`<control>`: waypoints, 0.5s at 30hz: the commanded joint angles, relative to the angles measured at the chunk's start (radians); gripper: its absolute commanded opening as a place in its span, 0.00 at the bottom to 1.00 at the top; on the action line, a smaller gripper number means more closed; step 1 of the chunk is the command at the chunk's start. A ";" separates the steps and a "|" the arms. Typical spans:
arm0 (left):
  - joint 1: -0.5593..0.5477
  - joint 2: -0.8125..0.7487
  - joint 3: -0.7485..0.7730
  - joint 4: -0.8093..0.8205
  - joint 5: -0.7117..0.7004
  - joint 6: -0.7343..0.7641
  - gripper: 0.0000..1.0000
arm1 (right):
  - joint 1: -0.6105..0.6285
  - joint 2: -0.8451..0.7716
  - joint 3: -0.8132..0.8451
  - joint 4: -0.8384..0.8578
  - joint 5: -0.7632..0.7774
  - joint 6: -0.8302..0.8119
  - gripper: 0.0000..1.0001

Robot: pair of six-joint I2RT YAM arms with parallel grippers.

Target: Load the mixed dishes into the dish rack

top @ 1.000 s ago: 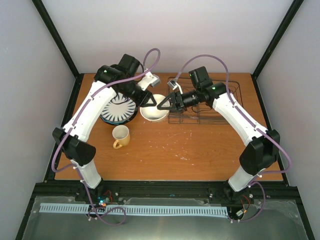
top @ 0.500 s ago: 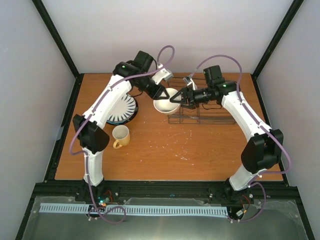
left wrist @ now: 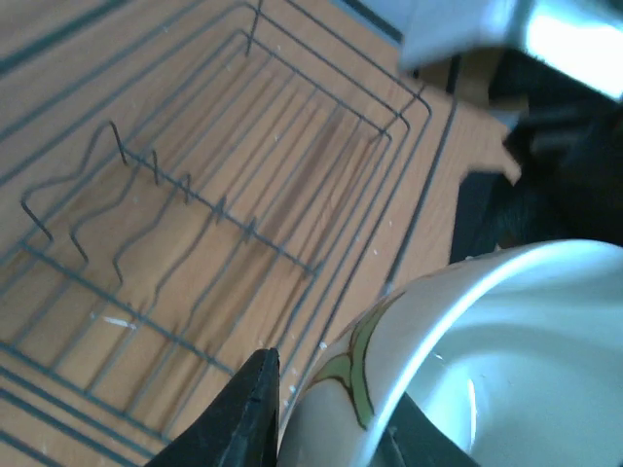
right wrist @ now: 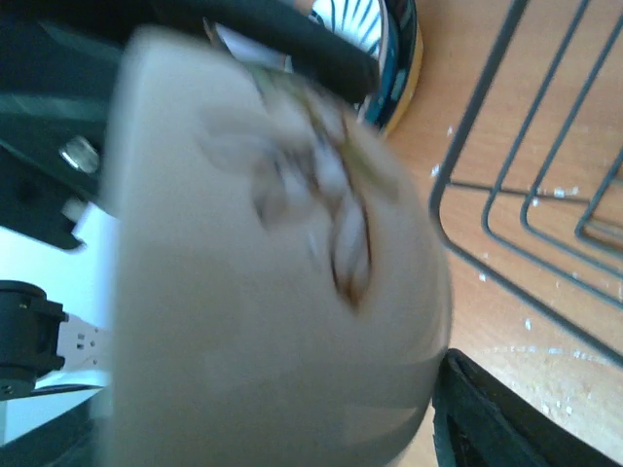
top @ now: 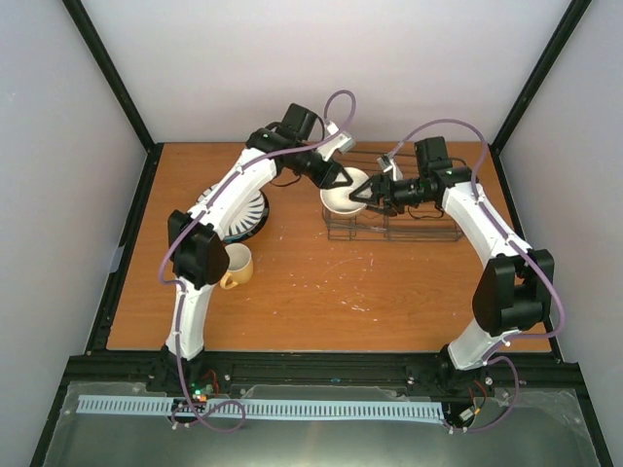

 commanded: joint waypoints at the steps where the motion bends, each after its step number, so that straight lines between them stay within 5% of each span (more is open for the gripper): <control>1: 0.018 0.011 0.104 0.383 0.050 -0.118 0.20 | 0.011 -0.037 -0.064 -0.115 -0.122 -0.041 0.03; 5: 0.014 0.039 0.108 0.428 0.065 -0.134 0.23 | -0.016 -0.035 -0.084 -0.096 -0.117 -0.044 0.03; 11: 0.010 0.088 0.138 0.446 0.093 -0.134 0.03 | -0.055 -0.026 -0.099 -0.062 -0.104 -0.031 0.03; 15: 0.010 0.108 0.160 0.430 0.112 -0.119 0.01 | -0.098 -0.022 -0.093 -0.057 -0.095 -0.033 0.03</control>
